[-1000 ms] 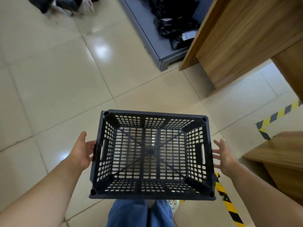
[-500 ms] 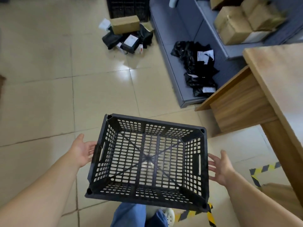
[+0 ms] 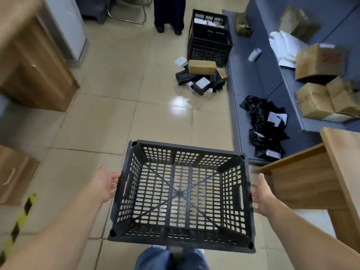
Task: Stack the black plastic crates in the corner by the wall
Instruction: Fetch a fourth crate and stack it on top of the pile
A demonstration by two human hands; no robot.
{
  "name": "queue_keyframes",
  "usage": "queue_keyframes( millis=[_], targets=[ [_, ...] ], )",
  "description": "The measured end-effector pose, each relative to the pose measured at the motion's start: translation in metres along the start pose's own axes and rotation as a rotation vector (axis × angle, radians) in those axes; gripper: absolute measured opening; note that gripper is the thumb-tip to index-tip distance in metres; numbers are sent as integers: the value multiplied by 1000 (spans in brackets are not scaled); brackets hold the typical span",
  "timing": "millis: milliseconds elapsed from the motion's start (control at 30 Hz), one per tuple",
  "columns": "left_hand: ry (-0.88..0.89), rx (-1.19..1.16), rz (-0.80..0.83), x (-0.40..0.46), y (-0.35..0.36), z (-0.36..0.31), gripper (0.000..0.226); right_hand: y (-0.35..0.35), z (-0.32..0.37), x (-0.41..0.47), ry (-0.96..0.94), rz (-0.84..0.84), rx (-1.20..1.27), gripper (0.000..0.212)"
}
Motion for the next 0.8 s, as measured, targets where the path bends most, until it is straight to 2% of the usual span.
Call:
queue_keyframes(
  millis=[133, 433, 600, 800],
  targets=[
    [15, -101, -54, -21, -36, 12, 74, 33, 27, -8, -50, 84, -74, 67],
    [70, -514, -225, -77, -98, 63, 84, 106, 91, -20, -169, 353, -340, 62],
    [86, -672, -307, -113, -121, 116, 79, 157, 117, -43, -272, 478, -513, 60],
    [119, -902, -415, -160, -149, 194, 74, 215, 116, -92, -393, 626, -682, 62]
  ],
)
Point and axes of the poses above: each hand's wrist, its own x-axis towards the middle knuckle, its own y-axis out of the palm, z = x × y, the point moved 8 cm from there along x, towards the middle knuckle, and after that the axes turned 2 degrees about -y, right-handed, at the moved point
